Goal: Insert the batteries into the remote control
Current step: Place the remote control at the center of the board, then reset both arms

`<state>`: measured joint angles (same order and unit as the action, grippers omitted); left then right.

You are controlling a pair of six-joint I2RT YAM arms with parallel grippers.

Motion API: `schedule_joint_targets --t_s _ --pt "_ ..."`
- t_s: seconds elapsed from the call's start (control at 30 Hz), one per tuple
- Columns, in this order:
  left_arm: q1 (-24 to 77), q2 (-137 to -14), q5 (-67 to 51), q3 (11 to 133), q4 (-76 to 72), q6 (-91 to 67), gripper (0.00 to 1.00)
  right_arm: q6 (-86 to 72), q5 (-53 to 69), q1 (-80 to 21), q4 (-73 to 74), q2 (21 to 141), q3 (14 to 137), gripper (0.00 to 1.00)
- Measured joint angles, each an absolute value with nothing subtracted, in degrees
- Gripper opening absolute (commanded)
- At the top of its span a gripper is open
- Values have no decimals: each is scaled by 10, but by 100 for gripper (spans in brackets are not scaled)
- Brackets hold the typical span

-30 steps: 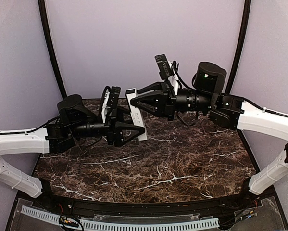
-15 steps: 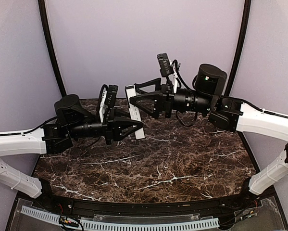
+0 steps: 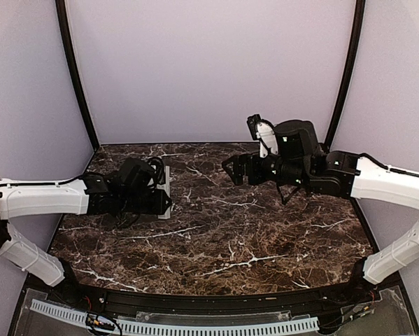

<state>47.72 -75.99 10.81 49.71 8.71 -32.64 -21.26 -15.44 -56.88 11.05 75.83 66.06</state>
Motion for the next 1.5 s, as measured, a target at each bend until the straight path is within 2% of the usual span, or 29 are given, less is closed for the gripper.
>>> schedule_joint_targets --t_s 0.1,0.3,0.43,0.7,0.77,0.8,0.83,0.87,0.93,1.0,1.07,1.2,1.37,1.5 --pt "474 -814 131 509 147 -373 0 -222 -166 -569 132 759 650 99" --pt "471 -943 137 615 258 -439 0 -240 -176 -569 144 758 627 99" --pt "471 -987 119 644 277 -456 6 -243 -176 -569 147 758 626 99" --pt "471 -1037 96 658 286 -459 7 -244 -176 -569 149 759 626 99" --pt "471 -1039 90 661 284 -458 20 -246 -176 -569 148 759 624 99" --pt "471 -1041 88 662 284 -458 37 -246 -176 -569 148 759 623 99" --pt "471 -1042 86 663 284 -458 47 -247 -176 -569 148 759 620 99" --pt "471 -1042 83 664 284 -459 65 -248 -176 -569 149 759 617 99" --pt "471 -1046 78 664 284 -455 85 -248 -176 -569 150 759 615 99" --pt "471 -1048 77 664 285 -457 95 -248 -176 -569 151 759 615 99" --pt "471 -1046 78 664 286 -461 98 -248 -176 -569 151 759 615 99" --pt "471 -1019 110 670 305 -463 99 -248 -176 -569 150 759 615 99" --pt "471 -922 223 679 325 -452 99 -243 -170 -553 146 758 606 99" --pt "464 -839 328 668 321 -448 99 -226 -156 -485 122 738 557 99"
